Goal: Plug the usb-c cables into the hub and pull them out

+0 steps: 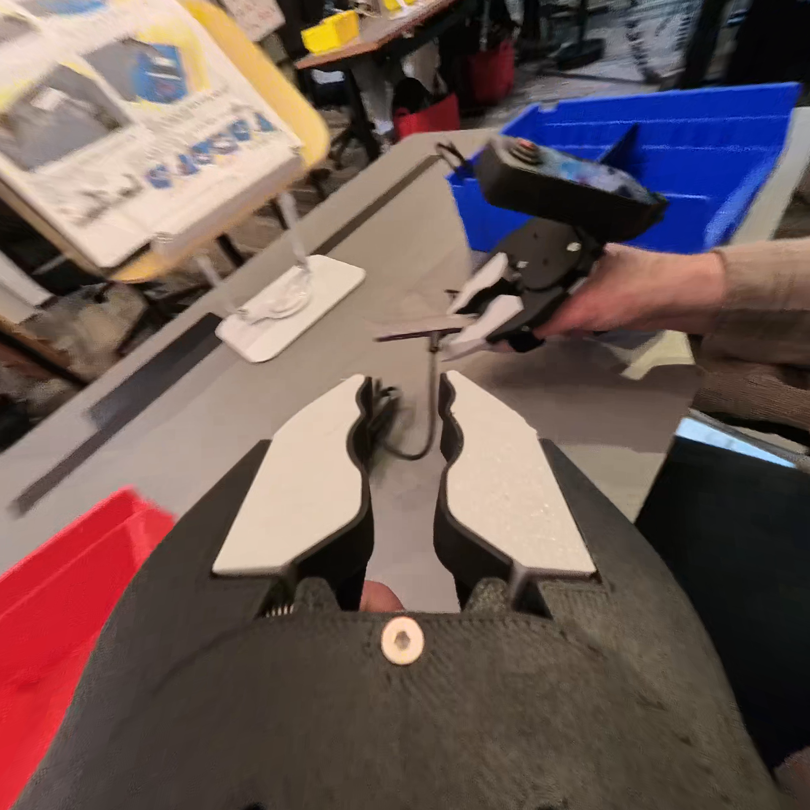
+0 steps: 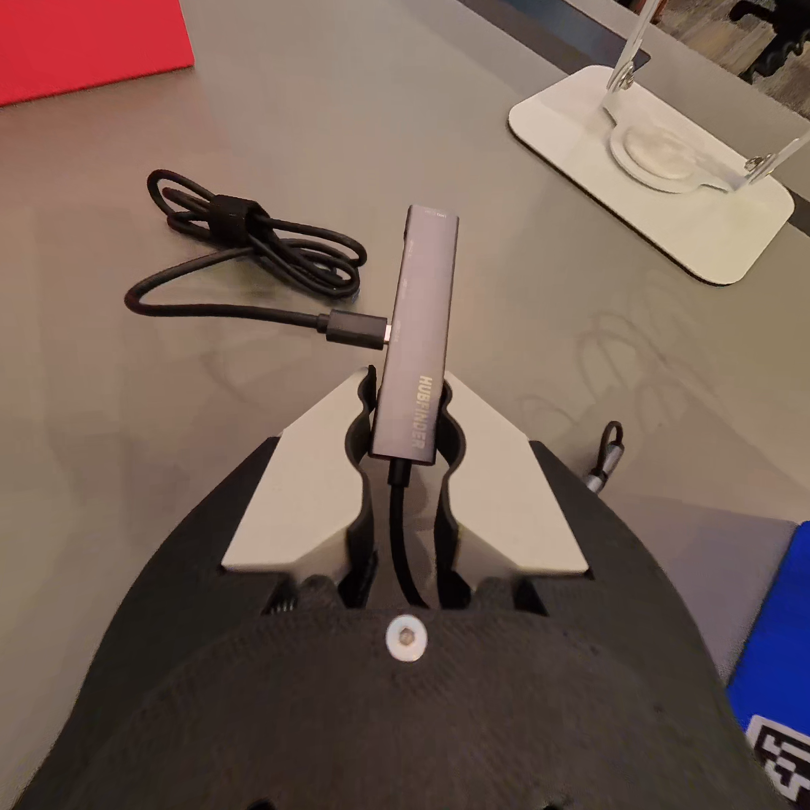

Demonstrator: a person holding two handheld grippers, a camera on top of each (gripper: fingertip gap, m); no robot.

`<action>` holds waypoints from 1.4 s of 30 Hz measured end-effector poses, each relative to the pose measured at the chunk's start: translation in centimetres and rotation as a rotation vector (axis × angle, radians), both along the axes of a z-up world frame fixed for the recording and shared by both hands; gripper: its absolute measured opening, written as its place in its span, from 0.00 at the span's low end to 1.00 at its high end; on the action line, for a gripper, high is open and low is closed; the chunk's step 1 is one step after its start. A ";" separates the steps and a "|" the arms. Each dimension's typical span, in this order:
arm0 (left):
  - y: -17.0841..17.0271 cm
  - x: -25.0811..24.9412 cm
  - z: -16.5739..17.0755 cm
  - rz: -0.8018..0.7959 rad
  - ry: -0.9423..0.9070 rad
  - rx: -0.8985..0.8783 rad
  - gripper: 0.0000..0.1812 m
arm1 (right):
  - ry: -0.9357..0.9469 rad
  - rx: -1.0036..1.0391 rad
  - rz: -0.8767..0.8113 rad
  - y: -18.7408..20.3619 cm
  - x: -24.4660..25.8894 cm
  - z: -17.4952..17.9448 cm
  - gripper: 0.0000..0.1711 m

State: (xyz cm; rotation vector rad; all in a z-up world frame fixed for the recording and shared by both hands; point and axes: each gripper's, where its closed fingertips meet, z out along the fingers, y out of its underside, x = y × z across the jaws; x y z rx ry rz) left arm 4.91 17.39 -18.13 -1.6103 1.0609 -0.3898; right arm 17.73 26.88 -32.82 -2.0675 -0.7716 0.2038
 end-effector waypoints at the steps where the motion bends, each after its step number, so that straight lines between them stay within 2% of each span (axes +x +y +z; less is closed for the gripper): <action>1: 0.4 -2.0 1.0 0.052 0.014 0.024 0.16 | -0.004 0.001 0.003 0.0 -0.1 -0.2 0.13; 4: 2.2 -9.6 3.1 0.267 0.107 0.087 0.17 | -0.024 -0.010 0.020 -0.4 -0.3 -0.8 0.15; 6: 3.3 -15.4 3.3 0.419 0.198 0.111 0.17 | -0.063 -0.016 0.035 -0.6 -0.4 -1.4 0.18; 10: 4.7 -25.5 -0.7 0.609 0.431 -0.014 0.25 | -0.075 -0.020 0.065 -1.0 -0.7 -1.3 0.23; 14: 6.0 -31.1 -4.6 0.647 0.621 -0.072 0.29 | -0.064 -0.053 0.102 -1.9 -1.1 -1.2 0.28; 18: 7.5 -33.2 -7.5 0.642 0.634 -0.142 0.27 | -0.043 -0.078 0.106 -2.3 -1.0 -1.1 0.31; 20: 7.9 -33.5 -8.6 0.620 0.661 -0.150 0.20 | -0.031 -0.073 0.105 -2.4 -0.9 -0.8 0.32; 26: 8.4 -33.4 -7.9 0.607 0.614 -0.117 0.06 | -0.008 -0.050 0.092 -2.5 -0.8 0.0 0.31; 33: 8.0 -33.4 -4.6 0.634 0.599 0.015 0.05 | 0.005 -0.001 0.093 -2.5 -0.9 1.6 0.31; 42: 6.9 -33.9 3.5 0.733 0.555 0.255 0.04 | 0.018 0.077 0.094 -2.5 -1.0 4.2 0.31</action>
